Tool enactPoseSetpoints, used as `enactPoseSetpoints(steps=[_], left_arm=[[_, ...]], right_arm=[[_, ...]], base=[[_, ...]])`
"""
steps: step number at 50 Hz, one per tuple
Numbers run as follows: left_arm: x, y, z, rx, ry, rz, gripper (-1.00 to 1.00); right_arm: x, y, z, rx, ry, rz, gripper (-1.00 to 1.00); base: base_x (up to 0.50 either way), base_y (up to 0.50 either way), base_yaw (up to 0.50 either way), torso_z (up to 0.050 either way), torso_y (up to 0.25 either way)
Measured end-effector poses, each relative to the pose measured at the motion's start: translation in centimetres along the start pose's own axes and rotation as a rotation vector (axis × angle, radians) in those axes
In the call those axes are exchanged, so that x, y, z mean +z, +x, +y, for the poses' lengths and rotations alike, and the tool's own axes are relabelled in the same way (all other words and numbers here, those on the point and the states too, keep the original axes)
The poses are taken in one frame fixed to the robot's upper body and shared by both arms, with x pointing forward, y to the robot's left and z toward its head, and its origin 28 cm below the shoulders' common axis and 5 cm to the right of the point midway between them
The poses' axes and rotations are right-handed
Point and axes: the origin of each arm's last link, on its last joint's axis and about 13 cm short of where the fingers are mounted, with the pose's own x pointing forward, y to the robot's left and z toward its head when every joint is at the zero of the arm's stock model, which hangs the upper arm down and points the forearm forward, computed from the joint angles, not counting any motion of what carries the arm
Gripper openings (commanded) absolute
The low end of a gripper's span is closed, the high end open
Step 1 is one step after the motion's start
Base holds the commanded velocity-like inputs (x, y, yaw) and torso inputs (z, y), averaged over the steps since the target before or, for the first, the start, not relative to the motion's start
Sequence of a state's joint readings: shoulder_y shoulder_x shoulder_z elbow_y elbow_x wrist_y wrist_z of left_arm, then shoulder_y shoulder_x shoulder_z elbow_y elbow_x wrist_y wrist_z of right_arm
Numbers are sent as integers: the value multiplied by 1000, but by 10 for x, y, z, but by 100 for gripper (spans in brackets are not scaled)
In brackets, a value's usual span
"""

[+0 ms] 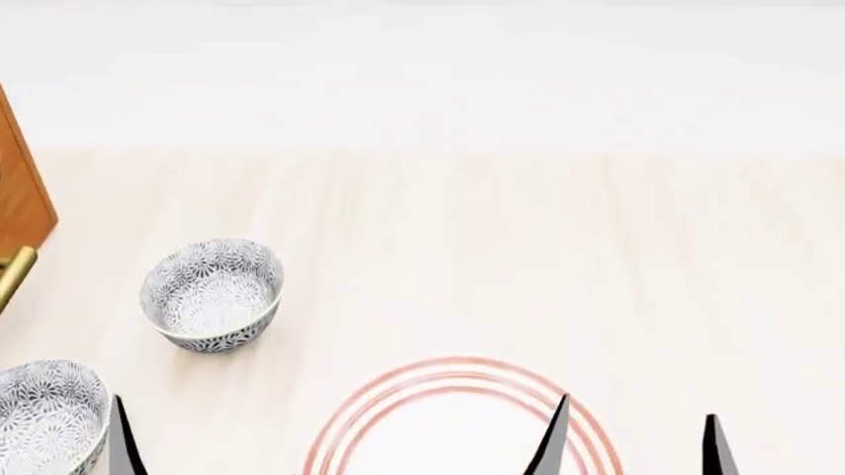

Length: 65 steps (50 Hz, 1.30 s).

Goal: Pick up the bowl and put it in the front on the plate.

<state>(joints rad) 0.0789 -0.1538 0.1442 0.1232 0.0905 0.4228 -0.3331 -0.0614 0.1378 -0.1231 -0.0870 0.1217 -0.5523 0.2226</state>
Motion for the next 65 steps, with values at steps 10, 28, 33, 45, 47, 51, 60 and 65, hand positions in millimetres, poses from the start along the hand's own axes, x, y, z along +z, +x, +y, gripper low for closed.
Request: enactPoseSetpoints(steps=[10,28,33,45,47,51,60,65], left_arm=[[1,-1,-1,-6,2,-6,100],[2,-1,-2,-10,5,-10,100],[2,-1,-1,-8,6,-7,100],[1,0,0,-2,8,-1,100],[1,0,0,-2,8,0,100],[1,1,0,-3,8,2,100],[0,1,0,-5,8,5,100],[0,1,0,-8,7,8,100]], right_arm=[[0,-1,1,8,-1,3,100],[2,-1,1,18,8,-6,100],[2,0,1,20,9,-9,100],[1,1,2,16,8,-8,100],[1,1,2,15,8,-8,100],[1,1,2,15,8,-7,100],[0,1,2,12,11,3,100],[0,1,2,7,11,11,100]], base=[[500,0,0,0,0],[166,109,0,0,0],[0,500,0,0,0],[0,500,0,0,0],[0,500,0,0,0],[0,500,0,0,0],[0,167,0,0,0],[0,0,0,0,0]])
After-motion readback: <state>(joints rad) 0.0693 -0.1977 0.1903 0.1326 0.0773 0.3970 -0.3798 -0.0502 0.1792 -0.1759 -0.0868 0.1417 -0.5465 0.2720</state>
